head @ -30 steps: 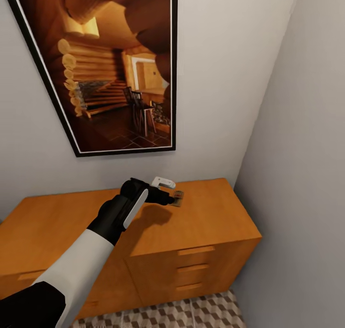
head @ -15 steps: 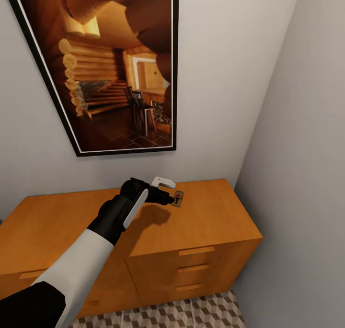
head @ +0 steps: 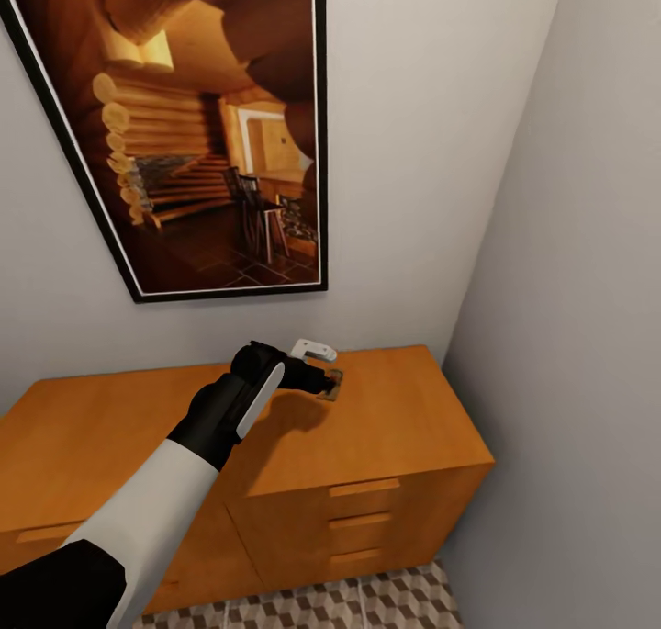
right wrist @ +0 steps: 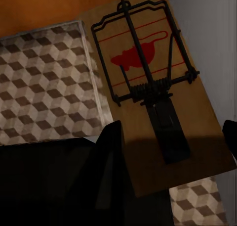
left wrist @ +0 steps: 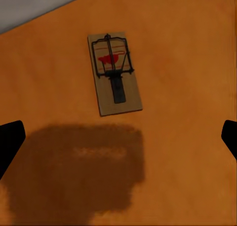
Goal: Take the four mousetraps from the cabinet in the bathroom and place them on the bathroom floor. Make sure all four end up on the same floor surface, and ensure that at least two of them are either under or directly next to the same bathroom sink.
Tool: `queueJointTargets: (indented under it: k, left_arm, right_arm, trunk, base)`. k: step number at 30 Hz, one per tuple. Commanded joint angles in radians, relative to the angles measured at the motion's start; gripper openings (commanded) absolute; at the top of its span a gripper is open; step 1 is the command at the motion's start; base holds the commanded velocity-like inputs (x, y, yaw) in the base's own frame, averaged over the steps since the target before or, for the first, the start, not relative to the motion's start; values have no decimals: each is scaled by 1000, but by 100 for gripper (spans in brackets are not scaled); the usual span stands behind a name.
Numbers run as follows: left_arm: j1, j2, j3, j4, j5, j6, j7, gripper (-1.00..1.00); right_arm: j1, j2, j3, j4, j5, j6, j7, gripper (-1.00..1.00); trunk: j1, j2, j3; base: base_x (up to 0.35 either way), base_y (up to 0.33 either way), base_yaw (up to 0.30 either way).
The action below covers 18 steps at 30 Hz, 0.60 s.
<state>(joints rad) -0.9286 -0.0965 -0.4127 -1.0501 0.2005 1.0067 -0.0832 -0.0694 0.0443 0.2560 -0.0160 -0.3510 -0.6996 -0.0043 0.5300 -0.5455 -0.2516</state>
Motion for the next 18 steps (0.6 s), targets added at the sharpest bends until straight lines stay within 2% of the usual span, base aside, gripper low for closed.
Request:
queueJointTargets:
  k: [1,5,12,18]
  left_arm:
    - [-1,0,0,-1,-1,4,-3,100]
    - [-1,0,0,0,-1,4,-3,100]
    - [-1,0,0,1,-1,4,-3,100]
    - [1,0,0,1,-1,5,-3,100]
  right_arm:
    - [-1,0,8,1,-10,-3,-2,-100]
    - [-1,0,8,2,-10,-3,-2,-100]
    - [-1,0,8,2,-10,-1,-4,-100]
    - [-1,-1,8,2,-10,-1,-5,-100]
  trunk:
    - [1,-1,-2]
    - [1,-1,-2]
    - [1,-1,-2]
    - [1,-1,-2]
  base:
    - [96,-249,0]
    - [97,-214,0]
    - [22,-39,3]
    - [1,-1,159]
